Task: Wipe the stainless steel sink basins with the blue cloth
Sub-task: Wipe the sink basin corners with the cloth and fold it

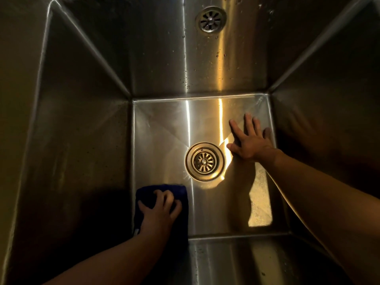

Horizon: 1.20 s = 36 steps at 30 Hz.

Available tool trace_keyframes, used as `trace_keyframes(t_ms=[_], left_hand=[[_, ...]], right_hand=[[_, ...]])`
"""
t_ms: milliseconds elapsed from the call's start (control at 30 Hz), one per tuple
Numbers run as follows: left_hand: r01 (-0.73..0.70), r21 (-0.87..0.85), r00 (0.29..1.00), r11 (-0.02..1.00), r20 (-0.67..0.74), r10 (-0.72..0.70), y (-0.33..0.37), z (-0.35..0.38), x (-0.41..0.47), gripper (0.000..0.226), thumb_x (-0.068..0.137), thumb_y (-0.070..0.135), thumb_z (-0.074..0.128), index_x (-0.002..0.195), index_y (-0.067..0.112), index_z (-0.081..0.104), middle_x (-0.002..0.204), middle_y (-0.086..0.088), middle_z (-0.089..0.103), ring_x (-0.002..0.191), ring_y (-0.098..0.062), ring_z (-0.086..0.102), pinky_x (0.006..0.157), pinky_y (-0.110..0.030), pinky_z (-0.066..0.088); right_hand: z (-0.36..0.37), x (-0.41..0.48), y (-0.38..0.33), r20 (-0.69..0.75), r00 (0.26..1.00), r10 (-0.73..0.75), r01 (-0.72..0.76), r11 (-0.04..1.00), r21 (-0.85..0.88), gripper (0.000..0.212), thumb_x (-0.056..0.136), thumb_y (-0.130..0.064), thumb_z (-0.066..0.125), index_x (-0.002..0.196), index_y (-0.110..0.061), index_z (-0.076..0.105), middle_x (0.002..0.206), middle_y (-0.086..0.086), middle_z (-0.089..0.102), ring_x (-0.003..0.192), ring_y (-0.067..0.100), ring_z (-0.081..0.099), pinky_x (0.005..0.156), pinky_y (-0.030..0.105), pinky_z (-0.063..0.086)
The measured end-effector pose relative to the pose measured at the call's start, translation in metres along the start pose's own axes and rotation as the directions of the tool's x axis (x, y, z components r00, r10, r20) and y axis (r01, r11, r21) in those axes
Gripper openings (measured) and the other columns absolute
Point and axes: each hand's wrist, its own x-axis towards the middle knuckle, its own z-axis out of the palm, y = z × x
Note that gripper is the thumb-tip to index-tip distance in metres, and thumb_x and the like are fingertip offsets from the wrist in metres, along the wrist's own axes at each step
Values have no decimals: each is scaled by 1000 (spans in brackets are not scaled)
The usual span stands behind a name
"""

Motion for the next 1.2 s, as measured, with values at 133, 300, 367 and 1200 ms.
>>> trace_keyframes(t_ms=[133, 300, 367, 1200], left_hand=[[-57, -10, 992, 998, -110, 56, -15, 36, 0, 89, 95, 58, 32, 140, 20, -34, 152, -18, -31, 139, -40, -29, 104, -74, -1], [-72, -100, 988, 992, -142, 58, -13, 41, 1, 88, 96, 57, 32, 132, 21, -41, 139, -18, -46, 120, -39, -48, 106, -71, -1], [-71, -118, 988, 990, -145, 54, -10, 40, 1, 89, 96, 55, 33, 132, 21, -40, 143, -20, -43, 125, -40, -45, 107, -70, 0], [-296, -335, 895, 895, -425, 137, 151, -93, 56, 73, 93, 47, 47, 152, 23, 12, 160, -15, 3, 145, -40, -2, 100, -76, 21]], right_hand=[[8, -8, -1, -68, 996, -55, 54, 998, -21, 78, 90, -71, 31, 135, -56, -31, 152, 3, -39, 140, 31, -32, 111, 59, -11], [15, -14, -1, -71, 997, -34, 33, 999, -20, 72, 92, -70, 24, 142, -51, -25, 153, 2, -38, 142, 31, -30, 111, 57, -13], [15, -15, -3, -68, 997, -32, 30, 999, -17, 72, 93, -69, 25, 142, -51, -25, 152, 2, -39, 141, 31, -31, 111, 56, -14], [20, -83, -12, -86, 996, 23, -23, 1000, -1, 70, 99, -47, 30, 143, -47, -25, 143, -2, -48, 137, 28, -38, 118, 53, -3]])
